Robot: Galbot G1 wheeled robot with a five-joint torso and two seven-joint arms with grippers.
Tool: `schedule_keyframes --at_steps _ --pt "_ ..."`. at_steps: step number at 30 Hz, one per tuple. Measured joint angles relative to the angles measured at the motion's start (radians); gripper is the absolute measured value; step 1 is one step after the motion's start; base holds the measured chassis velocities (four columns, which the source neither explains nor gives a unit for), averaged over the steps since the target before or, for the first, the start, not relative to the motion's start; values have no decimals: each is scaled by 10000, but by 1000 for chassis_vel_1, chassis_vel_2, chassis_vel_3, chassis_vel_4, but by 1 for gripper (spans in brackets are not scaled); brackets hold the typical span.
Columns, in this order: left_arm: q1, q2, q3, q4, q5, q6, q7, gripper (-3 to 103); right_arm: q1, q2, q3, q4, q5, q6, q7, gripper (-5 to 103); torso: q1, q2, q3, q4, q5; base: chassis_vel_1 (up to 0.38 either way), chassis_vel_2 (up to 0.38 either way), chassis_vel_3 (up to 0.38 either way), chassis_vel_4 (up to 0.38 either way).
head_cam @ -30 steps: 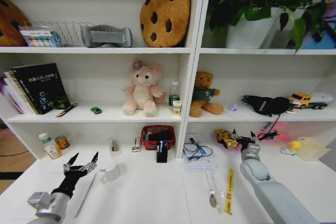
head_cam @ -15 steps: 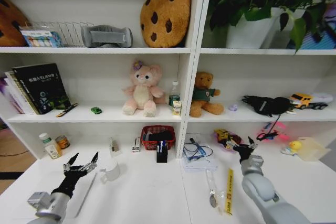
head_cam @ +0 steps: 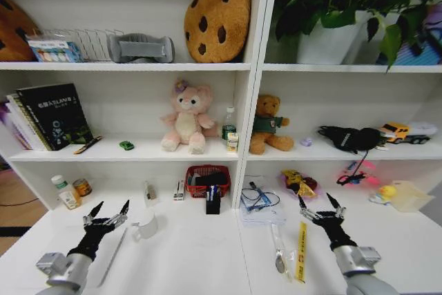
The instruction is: Organize the objects on the table.
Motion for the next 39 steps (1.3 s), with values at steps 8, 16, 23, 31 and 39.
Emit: schedule_keyframes --at_steps 8,16,23,31,39 --pt "-1 0 0 0 0 0 -1 100 -869 97 295 639 98 454 -146 100 0 -1 1 0 -2 0 0 0 0" --pt "0 0 0 0 0 0 0 100 -911 76 343 714 152 459 -200 100 2 -1 1 1 -1 0 0 0 0" --pt "0 0 0 0 0 0 0 100 -889 74 335 705 156 442 -197 100 2 -1 1 1 -1 0 0 0 0" --pt "0 0 0 0 0 0 0 100 -868 73 321 686 161 416 -185 100 2 -2 2 1 -1 0 0 0 0" --pt "0 0 0 0 0 0 0 100 -859 71 316 680 162 406 -179 100 2 -1 2 1 -4 65 62 -52 -66"
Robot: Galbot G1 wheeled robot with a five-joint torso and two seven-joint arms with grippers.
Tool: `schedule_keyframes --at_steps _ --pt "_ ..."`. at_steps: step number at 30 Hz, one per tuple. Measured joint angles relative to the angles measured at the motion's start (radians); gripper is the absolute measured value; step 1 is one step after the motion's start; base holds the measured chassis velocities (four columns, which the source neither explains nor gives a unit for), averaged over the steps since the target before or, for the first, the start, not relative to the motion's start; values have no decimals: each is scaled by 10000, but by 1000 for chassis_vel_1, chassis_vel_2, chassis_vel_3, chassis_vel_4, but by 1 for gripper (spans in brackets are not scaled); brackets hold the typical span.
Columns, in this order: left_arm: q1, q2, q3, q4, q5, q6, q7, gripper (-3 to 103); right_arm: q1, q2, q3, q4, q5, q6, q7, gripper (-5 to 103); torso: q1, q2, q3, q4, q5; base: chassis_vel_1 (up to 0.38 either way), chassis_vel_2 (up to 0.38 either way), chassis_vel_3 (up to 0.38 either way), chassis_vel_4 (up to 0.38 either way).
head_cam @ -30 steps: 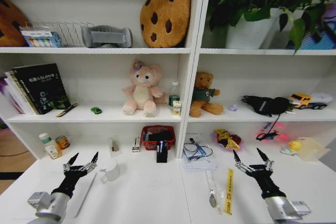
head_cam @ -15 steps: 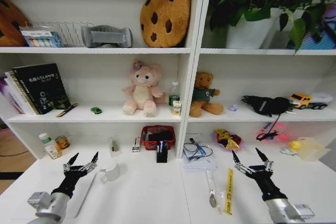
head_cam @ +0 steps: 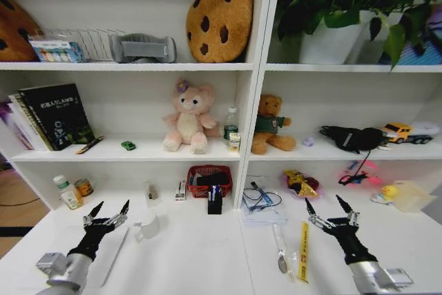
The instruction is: Organize the objects on the table.
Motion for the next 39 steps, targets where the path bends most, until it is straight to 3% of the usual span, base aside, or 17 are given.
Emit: schedule_keyframes --at_steps 39 --pt "0 0 0 0 0 0 0 100 13 -1 -10 -12 -1 -12 13 100 0 0 0 -1 2 113 111 -117 -110"
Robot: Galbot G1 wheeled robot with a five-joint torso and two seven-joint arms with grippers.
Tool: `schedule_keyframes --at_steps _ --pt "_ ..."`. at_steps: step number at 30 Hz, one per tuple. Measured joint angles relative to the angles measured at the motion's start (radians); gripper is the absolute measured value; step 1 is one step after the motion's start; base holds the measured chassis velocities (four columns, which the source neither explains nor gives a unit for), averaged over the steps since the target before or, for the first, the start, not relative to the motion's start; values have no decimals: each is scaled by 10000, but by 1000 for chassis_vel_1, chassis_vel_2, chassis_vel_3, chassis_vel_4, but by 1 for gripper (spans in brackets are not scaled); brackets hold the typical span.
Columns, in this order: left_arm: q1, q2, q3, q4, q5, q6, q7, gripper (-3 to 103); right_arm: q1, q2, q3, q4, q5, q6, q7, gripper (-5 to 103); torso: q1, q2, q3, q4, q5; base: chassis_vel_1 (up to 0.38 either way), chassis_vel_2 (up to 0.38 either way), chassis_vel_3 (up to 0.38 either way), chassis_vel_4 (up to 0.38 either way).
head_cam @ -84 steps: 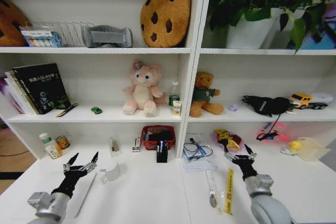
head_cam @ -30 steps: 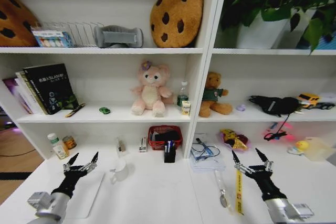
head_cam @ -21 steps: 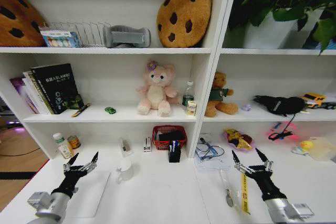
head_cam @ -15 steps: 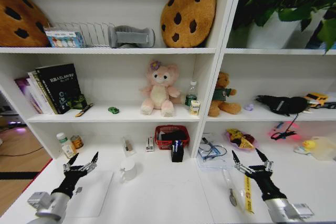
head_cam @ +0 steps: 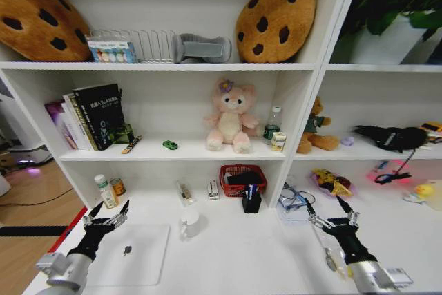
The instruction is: Organize the objects on the table.
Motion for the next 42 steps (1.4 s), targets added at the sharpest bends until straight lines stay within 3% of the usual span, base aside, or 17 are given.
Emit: schedule_keyframes --at_steps 29,42 --pt "0 0 0 0 0 0 0 100 -1 0 0 0 0 0 0 100 0 0 0 1 1 135 135 -138 -135" --pt "-1 0 0 0 0 0 0 100 0 0 0 -1 0 0 1 100 0 0 0 0 2 22 24 -16 -22"
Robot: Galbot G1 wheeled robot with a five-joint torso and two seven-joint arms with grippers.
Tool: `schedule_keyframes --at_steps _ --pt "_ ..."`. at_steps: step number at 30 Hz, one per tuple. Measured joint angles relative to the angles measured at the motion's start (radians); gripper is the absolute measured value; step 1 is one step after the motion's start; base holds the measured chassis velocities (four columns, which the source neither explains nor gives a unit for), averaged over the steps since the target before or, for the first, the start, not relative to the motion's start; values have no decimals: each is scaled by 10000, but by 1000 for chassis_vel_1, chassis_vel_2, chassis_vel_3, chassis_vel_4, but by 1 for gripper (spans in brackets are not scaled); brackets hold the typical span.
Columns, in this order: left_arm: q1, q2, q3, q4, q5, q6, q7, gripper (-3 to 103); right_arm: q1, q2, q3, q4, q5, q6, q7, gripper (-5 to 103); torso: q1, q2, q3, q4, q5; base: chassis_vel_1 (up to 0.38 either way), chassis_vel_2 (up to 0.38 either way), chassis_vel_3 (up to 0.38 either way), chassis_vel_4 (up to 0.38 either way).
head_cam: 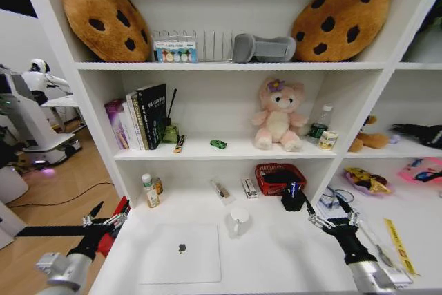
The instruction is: Organize the objects on the table.
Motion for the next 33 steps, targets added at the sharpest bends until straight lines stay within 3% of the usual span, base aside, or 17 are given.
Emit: schedule_keyframes --at_steps 16,21,22,25,30,33 --pt "-1 0 0 1 0 0 0 100 1 0 0 0 0 0 0 100 3 -1 1 2 -5 43 -44 -36 45" --pt "0 0 0 0 -1 0 2 100 0 -1 0 0 0 0 0 100 3 -2 1 1 -8 190 -206 -201 191" --pt "0 0 0 0 0 0 2 100 -1 0 0 0 0 0 0 100 1 -1 0 -3 7 215 -232 -234 228" --pt "0 0 0 0 0 0 1 100 0 -1 0 0 -1 0 0 100 0 0 0 1 -12 256 -243 -247 235" --pt "-1 0 0 -1 0 0 5 100 -1 0 0 -1 0 0 0 100 0 0 0 -1 5 301 -267 -289 290" --pt "0 0 0 0 0 0 -3 100 -1 0 0 0 0 0 0 100 1 0 0 2 -11 323 -332 -326 330"
